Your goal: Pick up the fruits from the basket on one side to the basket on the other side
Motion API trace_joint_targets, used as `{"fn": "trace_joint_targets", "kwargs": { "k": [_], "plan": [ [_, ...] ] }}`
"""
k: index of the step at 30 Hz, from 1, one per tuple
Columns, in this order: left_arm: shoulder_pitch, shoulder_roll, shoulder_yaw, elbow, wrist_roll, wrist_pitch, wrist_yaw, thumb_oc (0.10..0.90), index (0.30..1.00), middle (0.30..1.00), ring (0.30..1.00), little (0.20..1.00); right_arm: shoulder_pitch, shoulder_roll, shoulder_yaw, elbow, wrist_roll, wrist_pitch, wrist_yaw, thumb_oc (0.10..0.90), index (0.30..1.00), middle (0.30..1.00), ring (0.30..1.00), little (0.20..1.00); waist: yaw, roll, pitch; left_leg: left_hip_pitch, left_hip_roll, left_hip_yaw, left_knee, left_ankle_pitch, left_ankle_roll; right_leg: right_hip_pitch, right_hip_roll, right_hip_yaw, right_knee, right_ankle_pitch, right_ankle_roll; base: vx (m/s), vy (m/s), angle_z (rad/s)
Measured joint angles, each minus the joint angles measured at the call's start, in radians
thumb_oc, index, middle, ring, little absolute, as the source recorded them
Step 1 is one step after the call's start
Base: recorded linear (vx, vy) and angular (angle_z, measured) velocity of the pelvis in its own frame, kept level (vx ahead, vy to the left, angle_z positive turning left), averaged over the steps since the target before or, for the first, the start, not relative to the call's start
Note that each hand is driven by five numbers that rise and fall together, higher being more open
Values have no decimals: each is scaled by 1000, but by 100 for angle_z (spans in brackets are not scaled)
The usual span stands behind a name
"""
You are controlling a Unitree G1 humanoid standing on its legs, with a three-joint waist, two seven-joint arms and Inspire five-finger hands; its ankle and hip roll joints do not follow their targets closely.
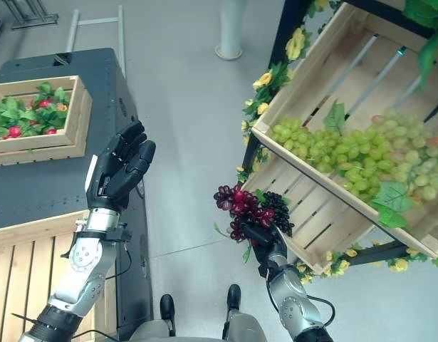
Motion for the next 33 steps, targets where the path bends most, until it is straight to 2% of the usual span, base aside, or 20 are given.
{"fn": "trace_joint_targets", "kwargs": {
  "k": [6,13,19,23,26,29,33],
  "plan": [
    [-10,-4,-16,-1,-37,0,-21,800,900,900,900,900,-14,5,-98,74,108,-55,-58,400,300,300,300,300,-1,0,0,17,-6,-27,0,-11,-5,16,-2,8,1,-1,-1,18,-18,-4],
    [-10,-1,-16,-1,-74,0,-24,800,900,900,900,900,-79,3,-127,180,164,-70,-116,400,300,300,300,300,8,5,-3,20,-6,-47,-1,-12,-3,28,-6,-9,0,-3,-2,36,-20,8],
    [-10,9,-19,-1,-116,1,-46,800,900,900,900,900,-135,-5,-184,254,266,-88,-158,400,300,300,300,300,28,31,-14,12,-7,-76,-6,-12,-3,28,-8,-18,-3,-5,-3,29,-53,5],
    [-14,23,-38,-1,-141,1,-61,800,900,900,900,900,-185,-14,-214,328,267,-134,-209,400,300,300,300,300,29,40,-12,-3,-8,-84,0,-10,-5,18,-6,-29,0,-5,-2,-53,-72,7],
    [-51,43,-89,10,-150,1,-64,800,900,900,900,900,-232,-40,-231,371,267,-164,-223,400,300,300,300,300,34,53,-4,-56,-12,-100,16,-1,-9,-20,-5,-38,1,-2,-2,-109,-81,13],
    [-112,44,-111,49,-154,1,-72,800,900,900,900,900,-313,-85,-240,397,267,-189,-248,400,300,300,300,300,40,80,44,-103,-14,-109,46,-2,-9,-49,-6,-40,1,12,-4,-97,-64,7],
    [-176,54,-124,63,-189,0,-75,800,900,900,900,900,-445,-137,-252,432,293,-222,-253,400,300,300,300,300,44,109,143,-167,-13,-128,86,-3,-10,-87,-6,-52,2,24,-11,-93,-50,10]
  ]
}}
